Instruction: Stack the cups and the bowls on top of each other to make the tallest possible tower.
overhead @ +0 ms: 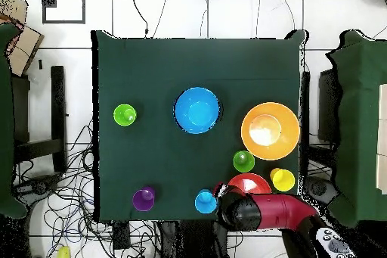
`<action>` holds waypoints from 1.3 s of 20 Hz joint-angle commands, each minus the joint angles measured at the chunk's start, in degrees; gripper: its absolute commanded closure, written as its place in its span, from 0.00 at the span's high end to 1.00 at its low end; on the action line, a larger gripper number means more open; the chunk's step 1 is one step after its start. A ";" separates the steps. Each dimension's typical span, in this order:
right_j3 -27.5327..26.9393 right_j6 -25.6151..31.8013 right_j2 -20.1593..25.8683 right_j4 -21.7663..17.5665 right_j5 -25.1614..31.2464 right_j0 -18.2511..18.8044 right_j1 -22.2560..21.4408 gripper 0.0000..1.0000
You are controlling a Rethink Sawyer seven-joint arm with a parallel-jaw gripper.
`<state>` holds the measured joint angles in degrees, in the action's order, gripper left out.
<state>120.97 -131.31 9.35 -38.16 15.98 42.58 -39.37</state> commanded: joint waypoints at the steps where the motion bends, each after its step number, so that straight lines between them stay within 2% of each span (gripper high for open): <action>1: -1.93 -1.36 -1.39 -5.68 -7.31 -1.43 5.83 1.00; 7: -3.83 -2.67 -3.66 -6.50 -10.64 -3.22 8.92 1.00; 15: -5.83 -1.53 -4.29 -6.16 -12.10 -3.03 11.59 1.00; 26: -6.43 0.22 -3.75 -6.21 -11.79 -1.68 12.05 1.00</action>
<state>120.88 -131.31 2.72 -41.36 7.16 41.62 -29.21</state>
